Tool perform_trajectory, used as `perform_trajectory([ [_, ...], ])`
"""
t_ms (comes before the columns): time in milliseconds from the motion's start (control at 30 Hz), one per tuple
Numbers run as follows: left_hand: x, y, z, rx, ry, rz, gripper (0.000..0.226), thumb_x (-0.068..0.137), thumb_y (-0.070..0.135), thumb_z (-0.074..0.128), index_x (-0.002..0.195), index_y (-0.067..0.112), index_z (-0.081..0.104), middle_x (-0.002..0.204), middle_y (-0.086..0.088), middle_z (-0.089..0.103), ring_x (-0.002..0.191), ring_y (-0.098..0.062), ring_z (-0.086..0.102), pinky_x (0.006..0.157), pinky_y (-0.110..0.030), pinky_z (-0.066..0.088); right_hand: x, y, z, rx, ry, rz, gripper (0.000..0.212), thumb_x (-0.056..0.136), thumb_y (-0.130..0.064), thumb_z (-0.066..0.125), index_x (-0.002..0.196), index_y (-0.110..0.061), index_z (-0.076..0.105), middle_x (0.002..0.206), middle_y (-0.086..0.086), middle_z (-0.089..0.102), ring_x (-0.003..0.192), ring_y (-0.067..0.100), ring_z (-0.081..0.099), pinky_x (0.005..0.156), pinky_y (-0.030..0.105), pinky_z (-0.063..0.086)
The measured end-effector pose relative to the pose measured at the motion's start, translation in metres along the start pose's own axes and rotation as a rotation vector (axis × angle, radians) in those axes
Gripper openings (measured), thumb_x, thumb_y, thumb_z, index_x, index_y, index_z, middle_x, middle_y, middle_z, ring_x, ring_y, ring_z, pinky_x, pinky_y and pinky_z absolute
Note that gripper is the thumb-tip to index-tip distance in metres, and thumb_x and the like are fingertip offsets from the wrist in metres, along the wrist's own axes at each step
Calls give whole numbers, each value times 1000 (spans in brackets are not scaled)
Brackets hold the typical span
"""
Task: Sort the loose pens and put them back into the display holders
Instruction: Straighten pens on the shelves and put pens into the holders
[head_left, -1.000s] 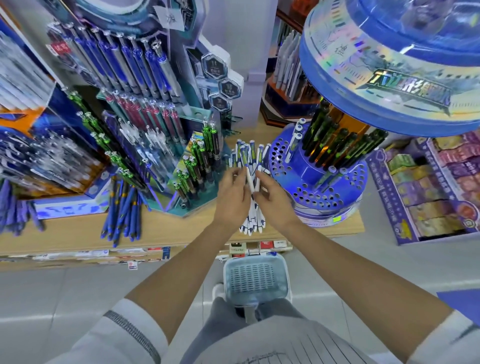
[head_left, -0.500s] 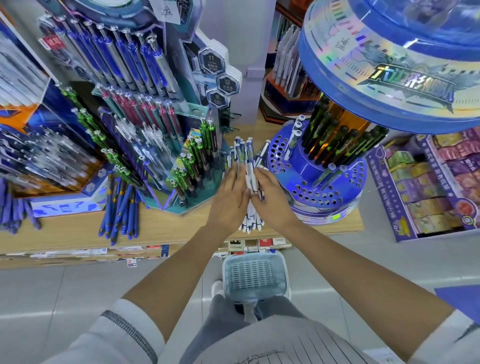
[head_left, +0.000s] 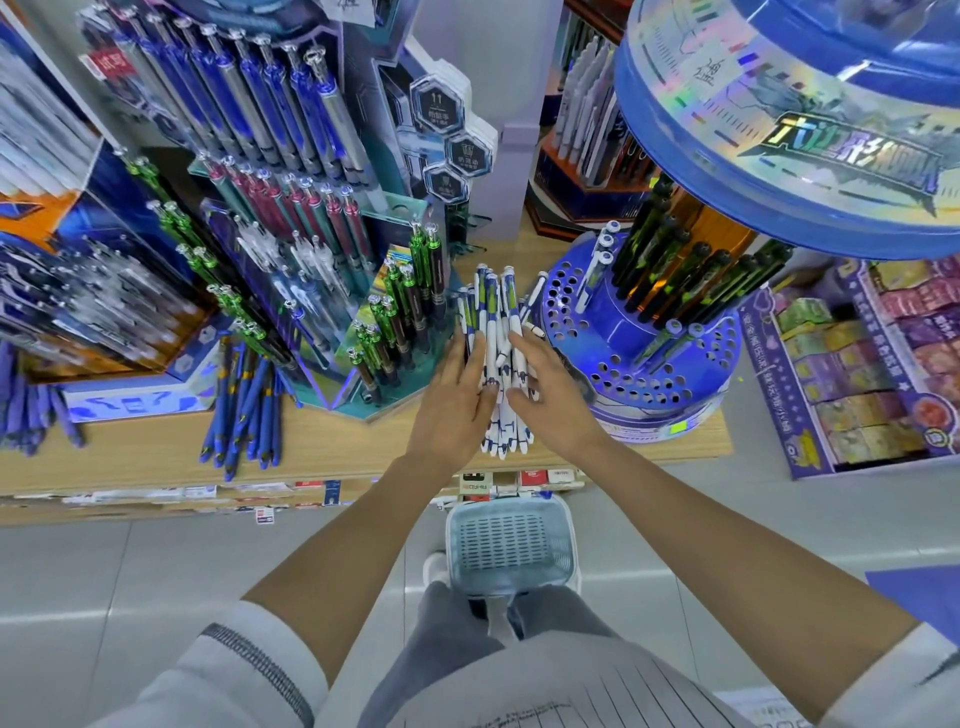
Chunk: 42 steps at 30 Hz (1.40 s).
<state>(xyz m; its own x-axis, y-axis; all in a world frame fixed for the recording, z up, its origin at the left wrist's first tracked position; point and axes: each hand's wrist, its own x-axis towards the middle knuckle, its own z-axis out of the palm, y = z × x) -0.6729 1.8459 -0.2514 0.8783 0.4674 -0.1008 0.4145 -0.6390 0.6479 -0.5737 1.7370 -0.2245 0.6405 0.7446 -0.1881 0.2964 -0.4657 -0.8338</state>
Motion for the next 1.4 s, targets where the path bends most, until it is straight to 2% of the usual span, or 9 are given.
perform_trajectory([
  [167,0,-4,2,73,-8,4,67,102,31,41,155,16,2,161,-5,-10,149,-19,-3,120,-39,16,-2,3,1,66,23,0,68,90,3,55,150,-19,29,156,-4,26,144,12,25,117,40,29],
  [367,-3,-8,1,144,-29,-1,77,99,35,48,154,17,-3,160,-7,-17,149,-23,-1,119,-39,19,-7,6,2,173,27,30,69,91,-5,62,149,-24,30,153,-1,32,139,10,32,112,27,34],
  [633,-9,-13,0,193,-4,42,83,95,31,55,154,10,0,161,-6,-12,149,-22,4,120,-37,18,-4,13,8,67,38,51,70,89,-12,65,150,-19,30,151,2,34,136,13,36,114,38,34],
  [800,-11,-16,-1,200,-6,57,84,94,27,57,154,9,1,161,-9,-9,149,-25,7,120,-37,19,-3,12,10,-62,89,14,66,90,-15,64,148,-18,33,150,4,34,138,15,34,114,31,31],
  [900,-12,-17,-2,195,-6,64,83,94,28,57,154,11,2,162,-7,-7,149,-24,9,119,-36,20,-7,17,11,-39,132,-18,63,89,-15,65,146,-21,38,146,4,39,135,16,38,111,40,37],
  [1067,-16,-18,-4,222,-1,74,77,94,28,57,153,11,11,162,-10,2,146,-28,18,117,-39,24,-11,18,9,-41,186,-73,56,88,-13,64,140,-19,44,137,0,44,128,16,43,99,48,47],
  [1167,-20,-16,-6,233,68,71,67,91,18,59,149,8,28,157,-15,22,140,-32,30,114,-44,31,-16,20,8,-17,205,-82,52,89,-13,63,137,-19,47,136,-1,45,126,15,44,101,47,46],
  [1267,-27,-11,-5,222,215,150,46,85,12,50,130,4,48,131,-16,47,116,-33,49,96,-45,45,-26,22,6,3,224,-110,44,89,-11,62,131,-19,52,128,-3,49,117,11,47,98,45,48],
  [1400,-36,5,6,234,237,265,34,81,8,52,115,9,56,111,-11,52,100,-28,50,86,-38,44,-49,31,0,30,216,-149,34,90,-8,60,123,-14,59,110,-3,59,101,9,58,93,31,49],
])
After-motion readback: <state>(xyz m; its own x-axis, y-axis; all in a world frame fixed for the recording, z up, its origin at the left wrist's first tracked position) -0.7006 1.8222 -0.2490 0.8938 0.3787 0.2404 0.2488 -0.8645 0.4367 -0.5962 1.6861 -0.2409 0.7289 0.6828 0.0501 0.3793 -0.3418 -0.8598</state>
